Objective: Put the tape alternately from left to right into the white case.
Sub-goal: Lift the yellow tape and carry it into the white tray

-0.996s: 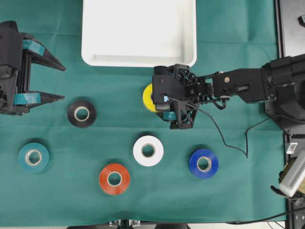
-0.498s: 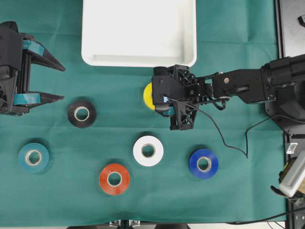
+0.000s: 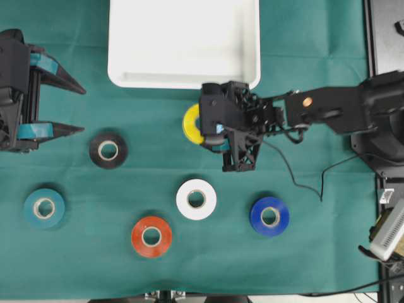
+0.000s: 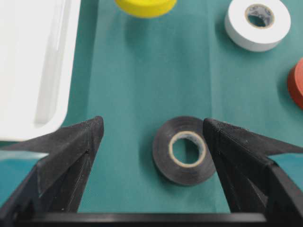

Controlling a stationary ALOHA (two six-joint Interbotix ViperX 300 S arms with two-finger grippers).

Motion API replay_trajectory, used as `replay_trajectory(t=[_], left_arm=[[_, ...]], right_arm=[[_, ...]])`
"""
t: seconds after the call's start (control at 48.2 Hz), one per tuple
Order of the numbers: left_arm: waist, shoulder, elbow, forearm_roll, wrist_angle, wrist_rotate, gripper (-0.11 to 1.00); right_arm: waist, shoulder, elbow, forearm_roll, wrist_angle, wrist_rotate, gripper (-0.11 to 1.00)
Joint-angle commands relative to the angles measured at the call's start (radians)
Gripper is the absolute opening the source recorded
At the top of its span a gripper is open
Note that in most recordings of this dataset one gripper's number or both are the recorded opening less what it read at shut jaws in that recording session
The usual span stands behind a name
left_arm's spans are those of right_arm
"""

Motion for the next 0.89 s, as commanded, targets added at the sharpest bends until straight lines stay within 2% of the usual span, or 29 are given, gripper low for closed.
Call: replay_trajectory(t=[0.0,0.394,0.871], left_arm=[[-0.003,-0.005,-0.009,-0.003,-0.005,0.0,0.66],[-0.003,-0.005,-0.008,-0.003,0.003,-0.002,0.66],[-0.003,-0.005,-0.002,-0.003,0.012,-0.003,0.65]], right_arm=[[0.003,-0.066,-0.029,-0.003,0.005,0.0,0.26],[-0.02,-0.095,-0.023,-0.012,0.005,0.0,0.26],[-0.221,-0.101,-0.02,-0.08,0.023,0.0,0.26]])
